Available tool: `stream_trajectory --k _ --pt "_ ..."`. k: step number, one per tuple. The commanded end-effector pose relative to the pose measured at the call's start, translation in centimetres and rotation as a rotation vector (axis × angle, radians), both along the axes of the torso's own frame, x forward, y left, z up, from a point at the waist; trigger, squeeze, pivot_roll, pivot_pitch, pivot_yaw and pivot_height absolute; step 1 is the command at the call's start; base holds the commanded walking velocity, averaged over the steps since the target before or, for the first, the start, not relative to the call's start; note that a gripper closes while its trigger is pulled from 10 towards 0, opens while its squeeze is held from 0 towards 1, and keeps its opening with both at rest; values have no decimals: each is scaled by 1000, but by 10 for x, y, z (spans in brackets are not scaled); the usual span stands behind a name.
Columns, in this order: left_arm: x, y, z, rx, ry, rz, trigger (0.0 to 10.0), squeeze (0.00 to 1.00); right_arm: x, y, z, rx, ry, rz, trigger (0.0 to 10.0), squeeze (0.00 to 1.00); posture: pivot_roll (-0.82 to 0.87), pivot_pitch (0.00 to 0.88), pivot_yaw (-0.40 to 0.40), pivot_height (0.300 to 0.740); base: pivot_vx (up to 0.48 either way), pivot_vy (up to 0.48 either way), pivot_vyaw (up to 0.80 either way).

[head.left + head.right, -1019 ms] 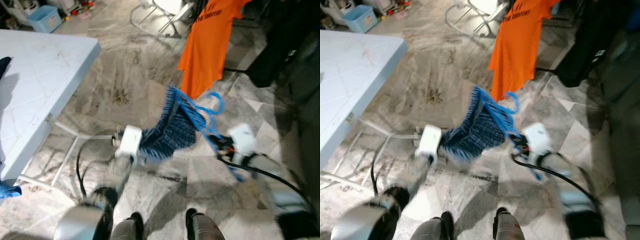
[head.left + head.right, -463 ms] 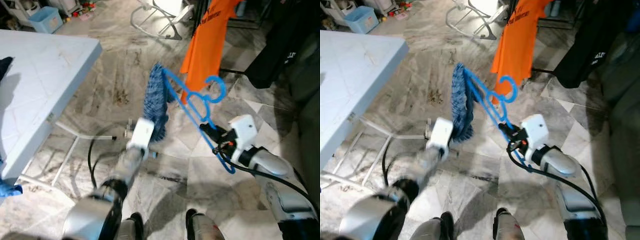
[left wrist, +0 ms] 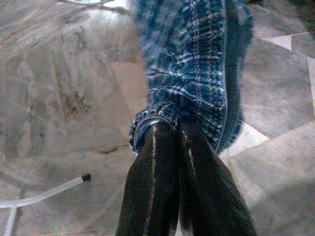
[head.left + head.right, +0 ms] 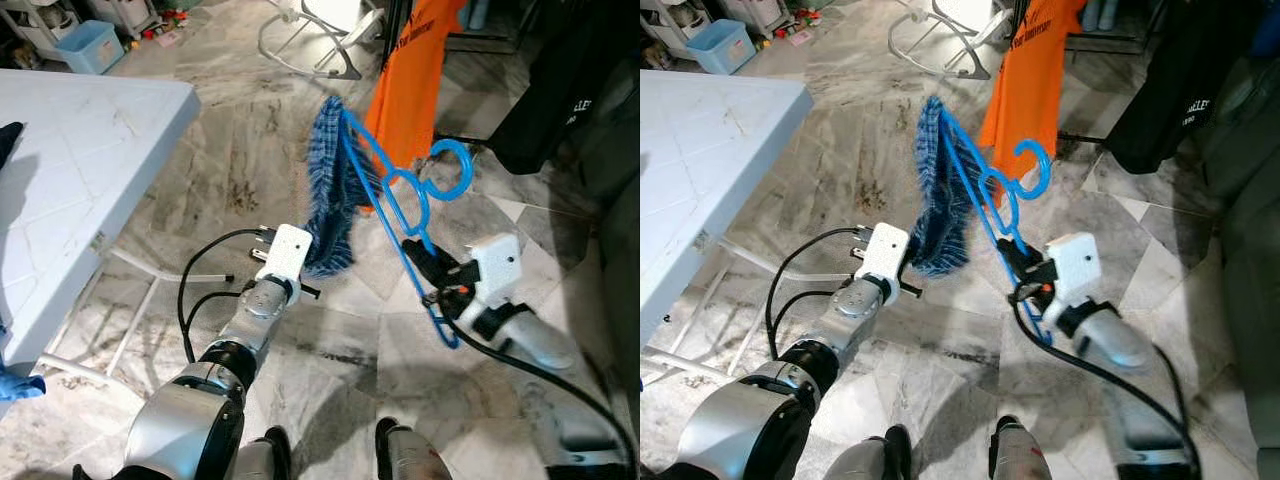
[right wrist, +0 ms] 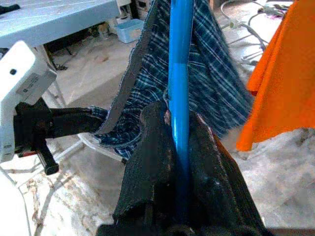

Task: Hang hanger

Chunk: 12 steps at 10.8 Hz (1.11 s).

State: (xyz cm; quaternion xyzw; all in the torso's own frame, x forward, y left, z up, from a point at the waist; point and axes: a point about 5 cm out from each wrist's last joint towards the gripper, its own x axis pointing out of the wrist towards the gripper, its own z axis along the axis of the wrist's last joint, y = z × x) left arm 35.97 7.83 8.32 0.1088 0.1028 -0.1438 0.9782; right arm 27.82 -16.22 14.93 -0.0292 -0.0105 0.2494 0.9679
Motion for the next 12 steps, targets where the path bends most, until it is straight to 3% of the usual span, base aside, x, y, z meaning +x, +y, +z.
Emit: stream_trajectory --k 1,2,3,4,5,7,9,10,12 --pt "1 8 0 -20 0 42 10000 0 1 2 10 -10 -62 16 10000 0 -416 213 120 740 0 0 0" --pt "2 8 1 -28 -5 44 10000 0 7 -4 16 -2 -94 -38 10000 0 -401 207 117 740 0 0 0" --pt "2 4 3 -47 -10 30 10000 0 19 -16 28 97 -140 -159 10000 0 -381 197 109 740 0 0 0" --pt "0 0 2 -59 -11 11 10000 0 27 -20 33 120 -164 -231 10000 0 -381 197 108 740 0 0 0" --pt "-7 -5 -7 -57 7 -18 10000 0 37 -19 40 253 -154 -283 10000 0 -373 194 104 740 0 0 0" --pt "-14 -15 -13 -84 38 -70 10000 0 49 -2 49 397 -140 -255 10000 0 -379 198 105 740 0 0 0" --pt "-17 -36 -9 -136 44 -164 10000 0 62 27 58 707 -67 -182 10000 0 -392 199 108 740 0 0 0" --pt "-19 -44 -7 -142 38 -201 10000 0 65 36 60 772 -59 -160 10000 0 -392 202 109 740 0 0 0" --pt "-22 -59 0 -182 10 -271 10000 0 70 40 66 794 -89 -134 10000 0 -388 207 106 740 0 0 0"
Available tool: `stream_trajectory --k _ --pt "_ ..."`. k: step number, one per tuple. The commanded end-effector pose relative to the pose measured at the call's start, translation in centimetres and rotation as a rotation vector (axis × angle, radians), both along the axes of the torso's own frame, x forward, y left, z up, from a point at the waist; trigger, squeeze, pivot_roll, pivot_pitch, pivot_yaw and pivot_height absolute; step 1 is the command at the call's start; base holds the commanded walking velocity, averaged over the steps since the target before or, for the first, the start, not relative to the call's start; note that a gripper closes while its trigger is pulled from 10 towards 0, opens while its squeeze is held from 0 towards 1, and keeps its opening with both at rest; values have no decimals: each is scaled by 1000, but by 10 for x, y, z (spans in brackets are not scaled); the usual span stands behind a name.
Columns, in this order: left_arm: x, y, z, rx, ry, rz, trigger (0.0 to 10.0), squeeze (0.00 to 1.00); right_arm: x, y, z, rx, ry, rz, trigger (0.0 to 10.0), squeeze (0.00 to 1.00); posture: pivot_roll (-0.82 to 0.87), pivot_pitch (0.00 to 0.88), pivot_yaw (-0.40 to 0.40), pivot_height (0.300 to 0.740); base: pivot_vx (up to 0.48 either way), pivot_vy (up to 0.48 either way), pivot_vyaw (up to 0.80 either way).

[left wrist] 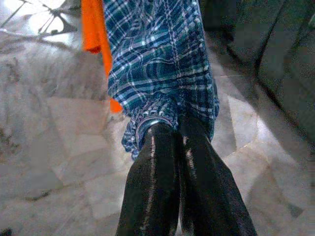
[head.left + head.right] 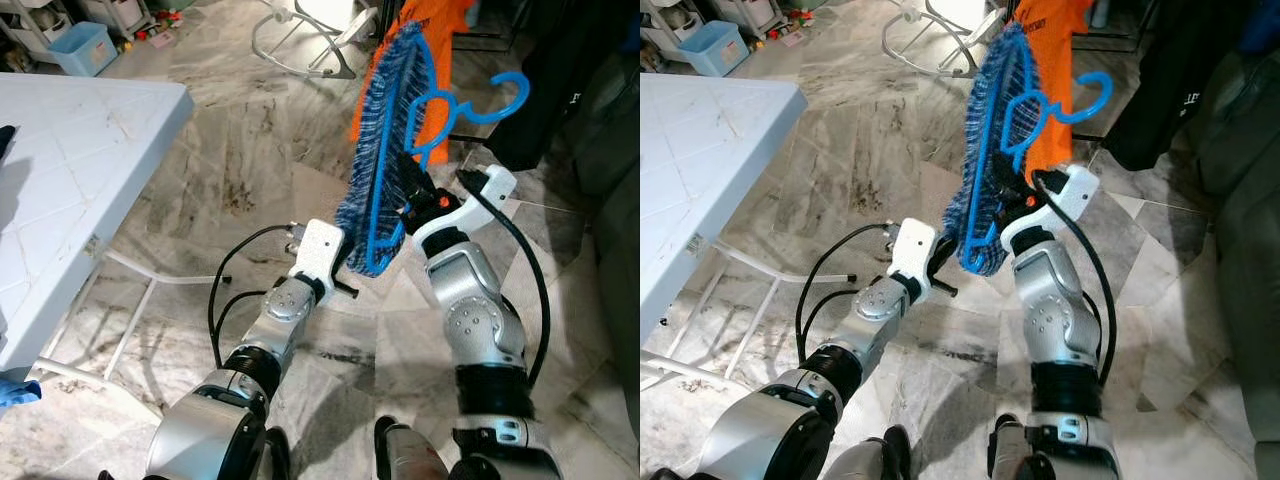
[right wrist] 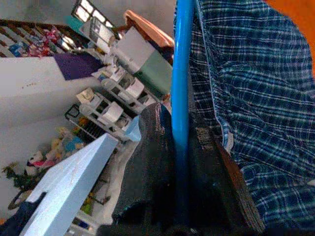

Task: Hang hanger

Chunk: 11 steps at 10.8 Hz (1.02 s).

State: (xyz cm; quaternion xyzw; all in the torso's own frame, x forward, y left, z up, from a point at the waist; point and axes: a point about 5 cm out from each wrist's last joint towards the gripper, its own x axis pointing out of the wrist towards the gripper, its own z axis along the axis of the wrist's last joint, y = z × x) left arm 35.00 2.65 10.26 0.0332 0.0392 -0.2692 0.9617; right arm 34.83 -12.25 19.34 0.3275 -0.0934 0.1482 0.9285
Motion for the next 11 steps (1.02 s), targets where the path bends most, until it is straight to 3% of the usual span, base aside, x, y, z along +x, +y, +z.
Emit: stream_trajectory --k 1,2,4,6,7,9,11 --pt "-12 -10 -15 -17 67 -34 10000 0 2 -2 25 5 -123 -10 10000 0 -387 210 105 740 0 0 0" --pt "-10 -9 -11 -41 52 -39 10000 0 2 1 26 -121 -152 13 10000 0 -384 213 104 740 0 0 0" --pt "-9 -7 -2 -33 -16 -64 10000 0 2 3 22 -220 -156 34 10000 0 -380 215 97 740 0 0 0" --pt "-8 -2 0 -24 -52 -63 10000 0 -9 9 2 -383 -150 74 10000 0 -378 215 89 740 0 0 0" --pt "-12 0 -4 28 -76 -101 10000 1000 -20 9 -12 -477 -166 79 10000 0 -373 216 91 740 0 0 0" --pt "-14 3 -6 143 -141 -124 10000 1000 -34 4 -23 -558 -192 75 10000 0 -373 217 100 740 0 0 0" --pt "-8 12 1 226 -213 -118 10000 1000 -42 -8 -24 -641 -219 -33 10000 0 -372 222 122 740 0 0 0"
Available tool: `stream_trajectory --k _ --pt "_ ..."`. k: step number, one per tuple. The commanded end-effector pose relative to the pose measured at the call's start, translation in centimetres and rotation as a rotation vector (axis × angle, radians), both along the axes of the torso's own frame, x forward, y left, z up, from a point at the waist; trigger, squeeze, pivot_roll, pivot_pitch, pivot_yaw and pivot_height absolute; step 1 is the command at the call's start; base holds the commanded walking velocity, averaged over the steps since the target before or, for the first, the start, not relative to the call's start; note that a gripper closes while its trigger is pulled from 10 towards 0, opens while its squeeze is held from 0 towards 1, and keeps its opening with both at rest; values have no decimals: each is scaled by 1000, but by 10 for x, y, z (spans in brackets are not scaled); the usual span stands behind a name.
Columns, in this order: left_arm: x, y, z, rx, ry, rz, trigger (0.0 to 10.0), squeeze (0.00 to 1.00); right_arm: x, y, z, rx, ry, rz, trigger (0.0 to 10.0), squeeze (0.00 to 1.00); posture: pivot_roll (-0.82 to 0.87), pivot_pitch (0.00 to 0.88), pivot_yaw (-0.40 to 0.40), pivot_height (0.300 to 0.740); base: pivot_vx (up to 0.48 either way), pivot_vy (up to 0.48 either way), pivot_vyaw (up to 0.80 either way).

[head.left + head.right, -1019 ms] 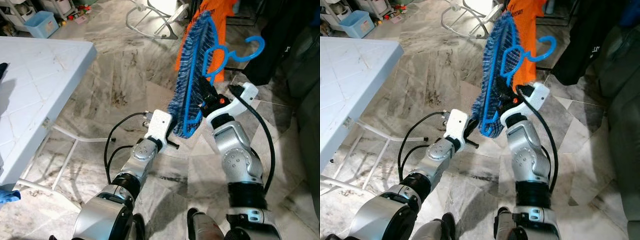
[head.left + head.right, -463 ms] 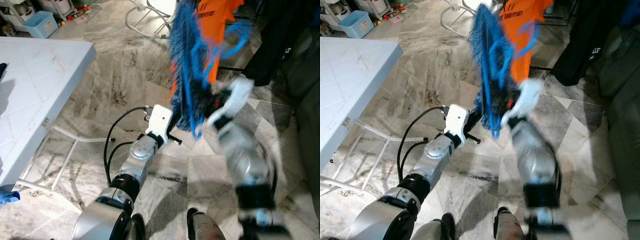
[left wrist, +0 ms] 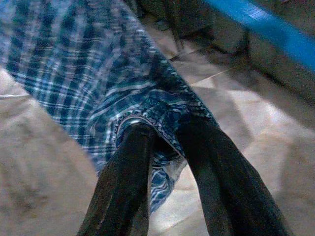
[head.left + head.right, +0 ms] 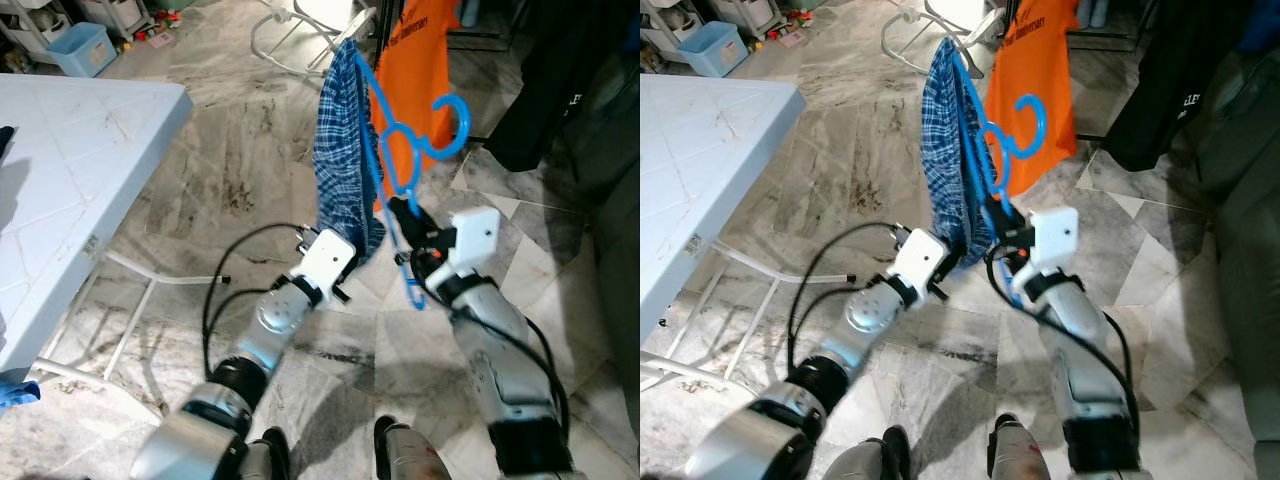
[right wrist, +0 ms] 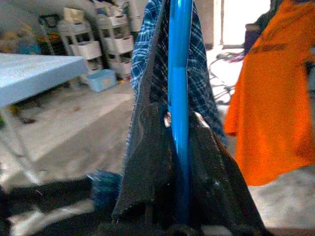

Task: Hang hanger

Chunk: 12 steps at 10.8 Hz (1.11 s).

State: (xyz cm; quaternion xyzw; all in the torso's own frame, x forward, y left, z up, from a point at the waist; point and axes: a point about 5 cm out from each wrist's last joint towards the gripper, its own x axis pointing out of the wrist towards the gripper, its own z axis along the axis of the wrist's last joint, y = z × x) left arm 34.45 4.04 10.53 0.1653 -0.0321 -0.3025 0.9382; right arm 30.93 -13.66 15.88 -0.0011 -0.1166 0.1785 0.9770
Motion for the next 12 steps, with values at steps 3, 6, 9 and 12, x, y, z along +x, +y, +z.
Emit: stream_trajectory --k 3,6,9,12 --pt "3 14 -9 -11 39 108 10000 1000 -9 -1 12 -47 -94 -24 10000 0 -379 227 132 740 0 0 0" --pt "5 11 -2 -121 74 93 10000 1000 -14 -1 3 -104 -83 -58 10000 0 -382 229 130 740 0 0 0" --pt "10 39 -20 72 94 298 10000 1000 -3 3 8 -198 -125 -87 10000 0 -380 226 132 740 0 0 0" --pt "4 34 -13 -3 25 185 10000 1000 -6 6 9 -180 -153 -66 10000 0 -375 219 134 740 0 0 0"
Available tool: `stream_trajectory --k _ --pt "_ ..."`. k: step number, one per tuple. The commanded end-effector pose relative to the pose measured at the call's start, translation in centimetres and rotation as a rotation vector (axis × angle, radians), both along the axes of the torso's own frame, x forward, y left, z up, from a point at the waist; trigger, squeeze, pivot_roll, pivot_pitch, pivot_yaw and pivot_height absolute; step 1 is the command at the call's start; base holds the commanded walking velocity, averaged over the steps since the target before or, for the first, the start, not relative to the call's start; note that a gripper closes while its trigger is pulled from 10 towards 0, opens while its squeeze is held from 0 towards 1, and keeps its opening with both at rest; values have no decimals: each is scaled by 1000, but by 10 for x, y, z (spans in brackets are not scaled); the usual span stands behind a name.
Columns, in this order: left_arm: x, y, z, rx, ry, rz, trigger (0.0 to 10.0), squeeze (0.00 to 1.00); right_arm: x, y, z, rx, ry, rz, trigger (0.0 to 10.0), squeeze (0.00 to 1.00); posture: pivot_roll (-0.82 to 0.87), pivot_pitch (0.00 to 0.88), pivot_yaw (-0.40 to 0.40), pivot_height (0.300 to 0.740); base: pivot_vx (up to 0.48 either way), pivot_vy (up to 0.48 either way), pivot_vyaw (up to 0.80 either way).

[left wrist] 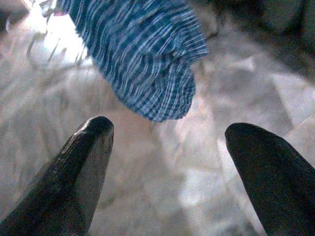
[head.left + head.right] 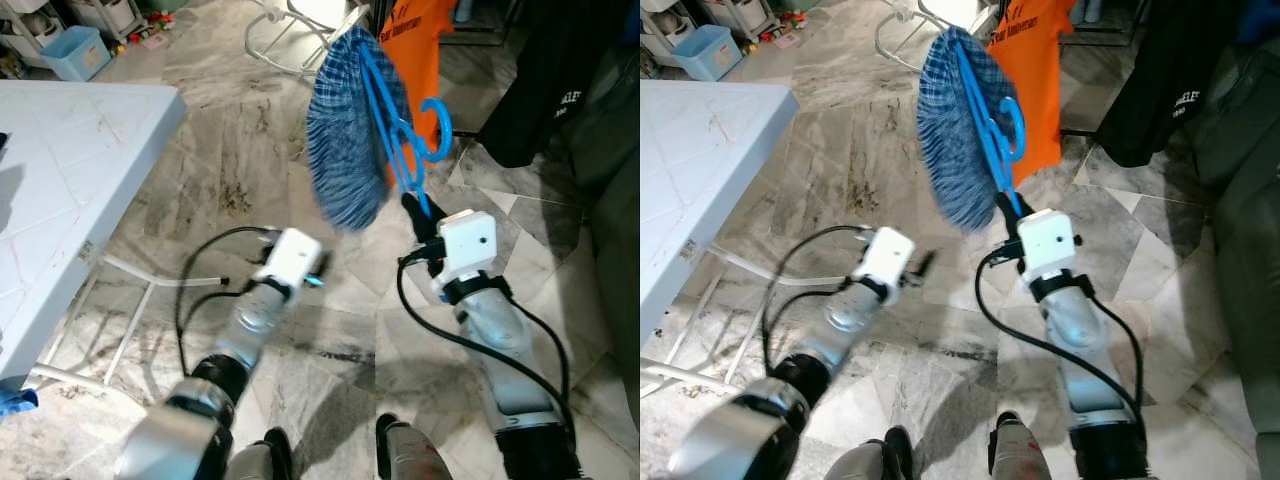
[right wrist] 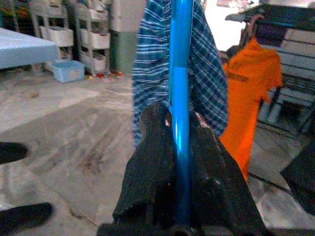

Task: Hang hanger

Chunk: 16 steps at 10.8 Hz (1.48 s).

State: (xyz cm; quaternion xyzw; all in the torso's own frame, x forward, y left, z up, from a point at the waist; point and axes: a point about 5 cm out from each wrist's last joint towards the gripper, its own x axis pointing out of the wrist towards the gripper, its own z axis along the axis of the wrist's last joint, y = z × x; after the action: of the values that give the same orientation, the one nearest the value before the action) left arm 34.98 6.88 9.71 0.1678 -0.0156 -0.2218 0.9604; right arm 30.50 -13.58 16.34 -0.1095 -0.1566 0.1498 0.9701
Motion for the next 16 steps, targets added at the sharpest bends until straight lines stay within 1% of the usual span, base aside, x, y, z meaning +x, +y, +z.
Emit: stream_trajectory --k 1,2,3,4,5,6,8,9,10,11,12,13,14,15,16 --pt "4 12 10 36 -77 2 10000 1000 -7 0 1 9 -11 53 10000 0 -374 217 137 740 0 0 0" --pt "12 25 26 68 -140 22 10000 1000 -14 -8 -5 2 25 86 10000 0 -375 215 140 740 0 0 0" --pt "20 37 39 85 -181 42 10000 1000 -22 -18 -9 13 55 108 10000 0 -373 217 140 740 0 0 0" --pt "24 44 47 91 -204 58 10000 1000 -28 -23 -11 8 71 122 10000 0 -374 220 142 740 0 0 0" --pt "30 49 55 76 -208 91 10000 1000 -36 -30 -10 11 94 157 10000 0 -377 224 142 740 0 0 0" --pt "32 43 59 26 -202 89 10000 1000 -42 -30 -6 11 107 202 10000 0 -388 228 140 740 0 0 0" --pt "29 19 64 -39 -218 28 10000 1000 -50 -22 0 26 132 286 10000 0 -408 231 136 740 0 0 0" --pt "28 11 67 -64 -227 4 10000 1000 -53 -20 2 33 141 309 10000 0 -415 232 136 740 0 0 0" --pt "28 5 72 -112 -228 -18 10000 298 -57 -17 4 45 159 341 10000 0 -425 234 134 740 0 0 0" --pt "29 3 79 -151 -244 -13 10000 0 -62 -16 5 49 180 374 10000 0 -431 237 133 740 0 0 0" --pt "31 4 83 -162 -250 -2 10000 0 -65 -15 7 50 201 389 10000 0 -432 238 132 740 0 0 0" --pt "31 6 81 -159 -240 -3 10000 0 -67 -14 7 53 210 406 10000 0 -431 238 132 740 0 0 0" --pt "31 8 77 -147 -228 -3 8902 0 -68 -13 9 53 212 417 10000 0 -435 239 132 740 0 0 0" --pt "31 11 73 -134 -214 3 2392 0 -70 -12 13 56 217 431 10000 0 -438 239 130 740 0 0 0" --pt "31 12 72 -132 -211 5 0 0 -70 -12 15 57 219 436 10000 0 -440 240 130 740 0 0 0"
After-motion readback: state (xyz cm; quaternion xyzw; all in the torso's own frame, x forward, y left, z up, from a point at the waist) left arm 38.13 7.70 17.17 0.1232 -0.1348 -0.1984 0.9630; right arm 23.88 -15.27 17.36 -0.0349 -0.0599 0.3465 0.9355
